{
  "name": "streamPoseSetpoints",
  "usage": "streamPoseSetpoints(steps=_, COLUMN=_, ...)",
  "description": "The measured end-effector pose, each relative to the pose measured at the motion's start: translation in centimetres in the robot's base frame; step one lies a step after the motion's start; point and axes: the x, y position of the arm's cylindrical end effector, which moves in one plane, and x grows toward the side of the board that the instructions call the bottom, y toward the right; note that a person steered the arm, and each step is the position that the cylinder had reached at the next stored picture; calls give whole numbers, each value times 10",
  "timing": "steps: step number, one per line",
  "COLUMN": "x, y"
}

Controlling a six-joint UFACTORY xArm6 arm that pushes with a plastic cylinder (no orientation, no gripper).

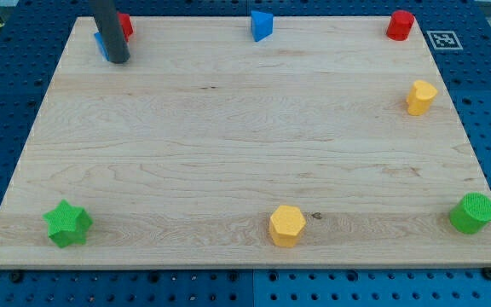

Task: Move your arm to the top of the hexagon

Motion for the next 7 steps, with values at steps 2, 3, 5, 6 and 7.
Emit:
streamPoseSetpoints(steps=2, x=38, y=3)
streamPoseSetpoints(steps=3, x=79, y=19)
streamPoseSetpoints(steps=5, x=101, y=32)
streamPoseSetpoints(steps=6, x=101, y=32)
streamPoseSetpoints(steps=7, x=101, y=32)
